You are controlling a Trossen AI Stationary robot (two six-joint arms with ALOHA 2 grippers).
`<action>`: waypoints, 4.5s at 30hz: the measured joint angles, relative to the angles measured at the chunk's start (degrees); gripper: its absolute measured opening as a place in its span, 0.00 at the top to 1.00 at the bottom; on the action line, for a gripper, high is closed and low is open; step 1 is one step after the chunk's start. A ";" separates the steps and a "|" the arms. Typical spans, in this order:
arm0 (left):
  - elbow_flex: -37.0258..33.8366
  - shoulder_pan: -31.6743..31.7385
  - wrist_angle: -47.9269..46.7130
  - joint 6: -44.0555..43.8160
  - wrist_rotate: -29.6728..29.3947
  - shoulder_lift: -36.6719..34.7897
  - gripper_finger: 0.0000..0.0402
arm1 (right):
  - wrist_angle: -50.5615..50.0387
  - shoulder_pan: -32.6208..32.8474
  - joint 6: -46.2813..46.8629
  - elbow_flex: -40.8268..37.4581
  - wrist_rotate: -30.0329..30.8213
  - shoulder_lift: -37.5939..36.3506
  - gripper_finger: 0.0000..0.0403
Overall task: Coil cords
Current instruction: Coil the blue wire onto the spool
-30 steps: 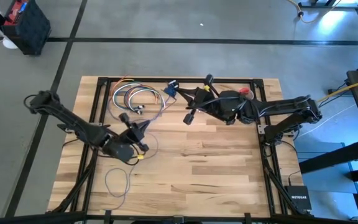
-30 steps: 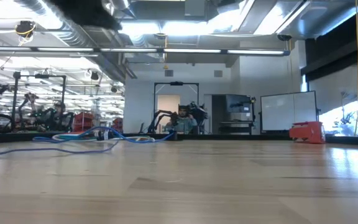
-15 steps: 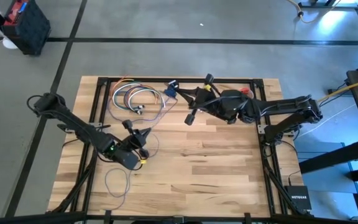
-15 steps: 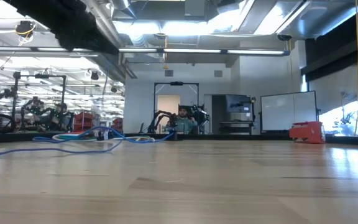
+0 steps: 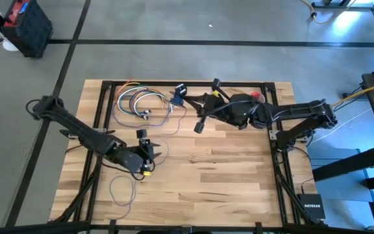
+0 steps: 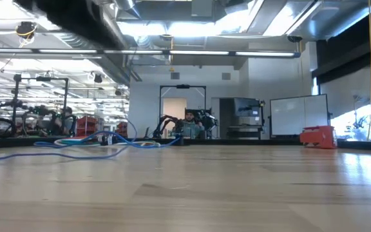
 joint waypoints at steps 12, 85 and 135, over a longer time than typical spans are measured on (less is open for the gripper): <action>1.19 2.41 25.17 22.86 -0.96 -4.97 0.63 | 12.32 -1.62 3.62 -10.99 -7.15 0.15 0.98; 1.58 14.90 19.30 9.28 23.57 2.87 0.63 | 42.83 -2.58 4.17 -27.73 -22.92 5.01 0.98; 1.89 15.13 30.71 9.13 18.14 5.95 0.63 | 64.93 -2.99 4.66 -38.14 -24.48 5.01 0.98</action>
